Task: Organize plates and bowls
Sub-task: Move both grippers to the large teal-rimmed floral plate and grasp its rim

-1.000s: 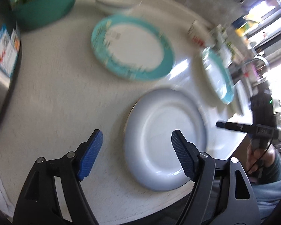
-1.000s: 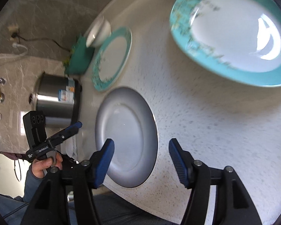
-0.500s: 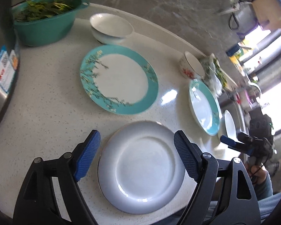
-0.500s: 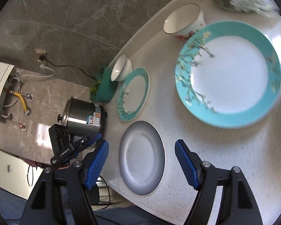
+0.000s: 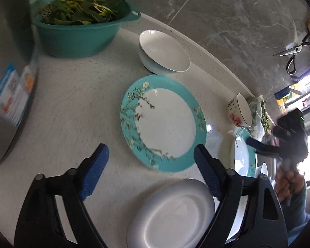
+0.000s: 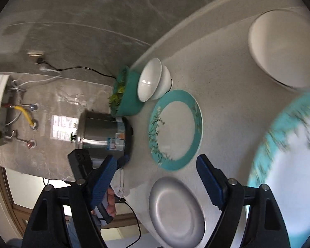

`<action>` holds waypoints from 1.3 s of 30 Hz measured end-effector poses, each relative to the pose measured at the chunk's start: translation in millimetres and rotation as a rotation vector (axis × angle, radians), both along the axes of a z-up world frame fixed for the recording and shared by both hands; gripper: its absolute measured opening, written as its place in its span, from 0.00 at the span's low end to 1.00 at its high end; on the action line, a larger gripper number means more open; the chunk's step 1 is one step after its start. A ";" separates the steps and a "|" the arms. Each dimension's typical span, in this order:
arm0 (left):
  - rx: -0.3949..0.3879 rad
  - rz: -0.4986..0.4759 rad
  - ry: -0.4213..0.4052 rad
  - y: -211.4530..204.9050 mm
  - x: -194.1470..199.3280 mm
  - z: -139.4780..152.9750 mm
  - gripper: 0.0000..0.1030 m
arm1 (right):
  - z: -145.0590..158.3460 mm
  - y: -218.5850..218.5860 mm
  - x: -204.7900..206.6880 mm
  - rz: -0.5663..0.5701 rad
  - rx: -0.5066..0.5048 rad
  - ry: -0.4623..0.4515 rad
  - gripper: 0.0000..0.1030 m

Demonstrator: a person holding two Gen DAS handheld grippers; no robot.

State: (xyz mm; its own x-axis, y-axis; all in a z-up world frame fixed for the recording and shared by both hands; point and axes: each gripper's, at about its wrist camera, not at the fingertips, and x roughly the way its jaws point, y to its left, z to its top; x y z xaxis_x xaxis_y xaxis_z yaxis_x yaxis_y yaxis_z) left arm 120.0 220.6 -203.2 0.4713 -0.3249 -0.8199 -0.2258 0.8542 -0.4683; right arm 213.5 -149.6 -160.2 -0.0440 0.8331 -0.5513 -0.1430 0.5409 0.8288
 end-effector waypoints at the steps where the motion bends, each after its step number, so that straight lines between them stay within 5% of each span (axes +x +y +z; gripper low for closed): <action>1: -0.014 -0.023 0.016 3.5 7.5 -7.0 0.86 | -7.2 6.0 7.3 -0.014 -0.021 0.007 0.80; 10: -0.076 -0.099 0.074 18.2 52.3 -47.9 0.86 | -57.4 31.1 30.6 -0.027 -0.090 0.093 0.77; 13: -0.092 -0.107 0.089 23.2 62.0 -57.7 0.98 | -63.5 39.0 29.5 -0.004 -0.103 0.098 0.77; 17: -0.111 -0.112 0.121 26.9 71.8 -70.7 0.99 | -73.3 45.8 33.0 -0.003 -0.124 0.113 0.75; 30: -0.108 -0.183 0.110 9.0 99.4 -72.1 0.99 | -81.9 50.8 33.3 0.001 -0.110 0.141 0.69; 35: -0.067 -0.216 0.117 4.0 103.5 -70.7 0.94 | -84.1 54.2 33.8 0.010 -0.110 0.143 0.59; 37: -0.046 -0.239 0.114 -1.6 106.6 -70.0 0.75 | -86.1 57.9 32.8 0.030 -0.110 0.147 0.53; 39: -0.028 -0.236 0.116 -3.2 108.6 -69.4 0.71 | -86.1 61.2 31.5 0.044 -0.117 0.142 0.53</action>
